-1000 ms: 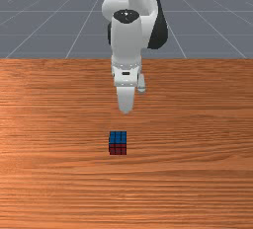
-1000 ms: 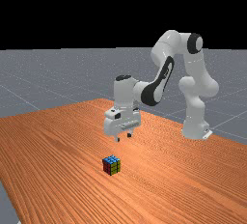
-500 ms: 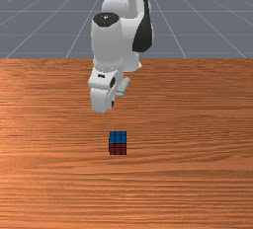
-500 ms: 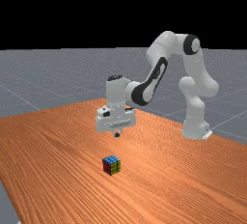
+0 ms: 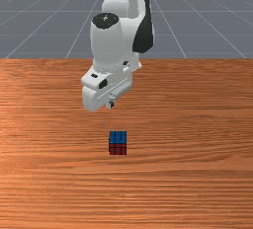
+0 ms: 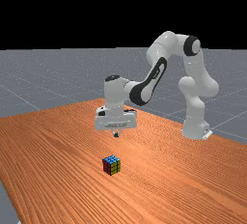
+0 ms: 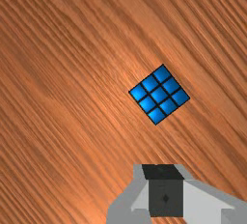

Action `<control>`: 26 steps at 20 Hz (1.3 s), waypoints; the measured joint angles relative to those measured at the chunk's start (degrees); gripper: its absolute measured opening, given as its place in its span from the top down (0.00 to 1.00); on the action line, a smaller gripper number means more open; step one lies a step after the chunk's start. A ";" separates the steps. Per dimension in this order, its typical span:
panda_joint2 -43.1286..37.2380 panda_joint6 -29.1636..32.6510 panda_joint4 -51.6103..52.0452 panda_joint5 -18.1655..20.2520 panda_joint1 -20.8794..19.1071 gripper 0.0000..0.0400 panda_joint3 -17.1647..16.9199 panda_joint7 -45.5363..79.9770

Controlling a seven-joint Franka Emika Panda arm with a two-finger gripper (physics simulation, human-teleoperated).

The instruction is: Rotate the cube till the blue face upward

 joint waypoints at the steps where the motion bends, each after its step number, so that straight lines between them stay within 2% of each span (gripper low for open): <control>1: 0.13 -0.31 0.23 0.25 0.27 1.00 -0.34 2.06; 12: 1.55 -3.12 2.37 3.56 3.16 1.00 -3.78 24.48; 21: 5.66 -2.93 3.99 7.68 4.62 1.00 -6.07 41.42; 26: 7.82 -3.09 5.85 8.95 4.81 1.00 -6.18 44.92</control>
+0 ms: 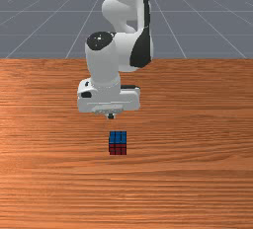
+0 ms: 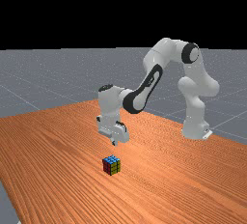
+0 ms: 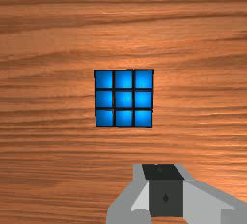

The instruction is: Rotate the cube till the blue face upward

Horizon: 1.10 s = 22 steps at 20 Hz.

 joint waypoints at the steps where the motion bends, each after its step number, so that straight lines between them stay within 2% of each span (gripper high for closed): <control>1: 0.31 0.07 0.52 0.15 0.06 1.00 0.16 0.15; 7: 4.09 5.31 2.26 -0.36 2.41 1.00 0.26 3.30; 12: 7.36 9.34 2.64 0.63 2.59 1.00 1.44 3.04; 18: 8.06 12.21 3.02 -0.12 3.73 1.00 0.95 4.24; 22: 8.25 13.36 2.98 -2.01 6.27 1.00 -0.38 7.37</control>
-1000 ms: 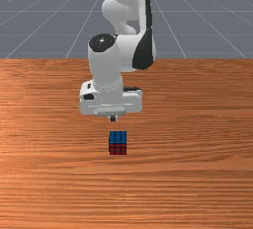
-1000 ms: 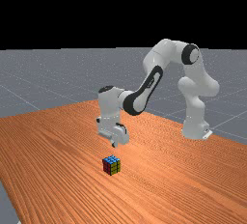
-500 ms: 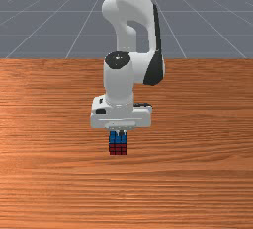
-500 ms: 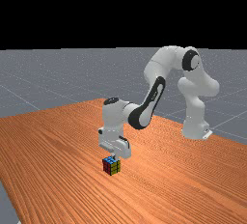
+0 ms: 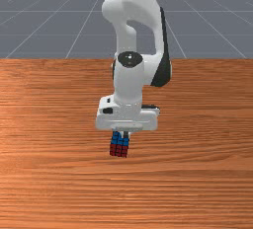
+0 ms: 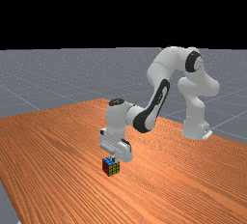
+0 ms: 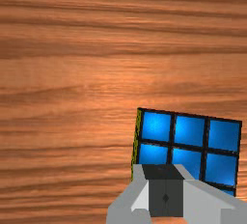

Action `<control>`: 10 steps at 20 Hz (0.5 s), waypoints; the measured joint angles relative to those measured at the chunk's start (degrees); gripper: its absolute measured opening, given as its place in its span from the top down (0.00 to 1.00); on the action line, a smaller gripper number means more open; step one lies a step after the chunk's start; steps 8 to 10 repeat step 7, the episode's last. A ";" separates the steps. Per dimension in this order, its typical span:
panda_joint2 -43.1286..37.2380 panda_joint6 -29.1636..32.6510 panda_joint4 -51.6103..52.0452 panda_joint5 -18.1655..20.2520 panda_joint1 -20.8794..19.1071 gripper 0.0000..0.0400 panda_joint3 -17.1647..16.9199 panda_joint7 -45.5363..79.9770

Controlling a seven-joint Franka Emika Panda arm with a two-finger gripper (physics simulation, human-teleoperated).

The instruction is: Rotate the cube till the blue face upward

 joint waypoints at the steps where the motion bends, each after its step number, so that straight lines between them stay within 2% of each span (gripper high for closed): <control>1: -0.02 0.47 -0.11 -0.73 1.12 1.00 -0.40 1.12; 2: 0.01 0.91 -0.23 -1.44 2.39 0.93 -0.62 2.12; 6: 2.15 2.05 -1.38 -3.39 7.32 0.99 -0.19 5.20; 10: 2.68 2.16 -1.64 -3.57 7.79 1.00 -0.15 5.48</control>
